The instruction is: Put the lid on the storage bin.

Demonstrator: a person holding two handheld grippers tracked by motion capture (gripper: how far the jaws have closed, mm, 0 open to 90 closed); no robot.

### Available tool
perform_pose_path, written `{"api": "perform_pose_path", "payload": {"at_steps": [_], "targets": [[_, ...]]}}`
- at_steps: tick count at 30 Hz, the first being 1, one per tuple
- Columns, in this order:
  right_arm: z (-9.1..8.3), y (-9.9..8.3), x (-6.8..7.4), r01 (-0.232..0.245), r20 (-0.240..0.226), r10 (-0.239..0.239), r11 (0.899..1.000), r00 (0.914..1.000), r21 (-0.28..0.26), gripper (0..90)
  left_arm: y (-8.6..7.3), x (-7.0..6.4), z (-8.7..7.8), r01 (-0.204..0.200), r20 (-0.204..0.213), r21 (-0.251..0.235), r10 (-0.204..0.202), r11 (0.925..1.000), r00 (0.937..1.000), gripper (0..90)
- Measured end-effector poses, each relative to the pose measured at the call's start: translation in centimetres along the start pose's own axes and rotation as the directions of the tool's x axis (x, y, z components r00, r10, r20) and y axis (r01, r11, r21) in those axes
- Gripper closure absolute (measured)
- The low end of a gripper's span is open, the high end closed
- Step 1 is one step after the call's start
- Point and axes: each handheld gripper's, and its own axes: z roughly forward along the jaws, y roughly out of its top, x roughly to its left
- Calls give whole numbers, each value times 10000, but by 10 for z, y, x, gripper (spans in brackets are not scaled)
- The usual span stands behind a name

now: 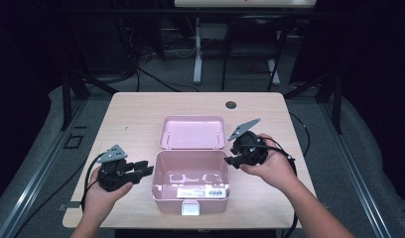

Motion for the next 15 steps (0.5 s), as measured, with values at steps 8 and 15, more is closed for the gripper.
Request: {"api": "perform_pose_path", "payload": {"at_steps": [8, 15], "targets": [[13, 2, -11, -706, 219, 715, 9968, 9972, -383, 606, -2, -4, 8, -36, 67, 13, 36, 10000, 10000, 679], [21, 5, -19, -1085, 471, 1112, 9925, 9927, -570, 592, -3, -5, 10, -128, -10, 45, 128, 9999, 9999, 702]]}}
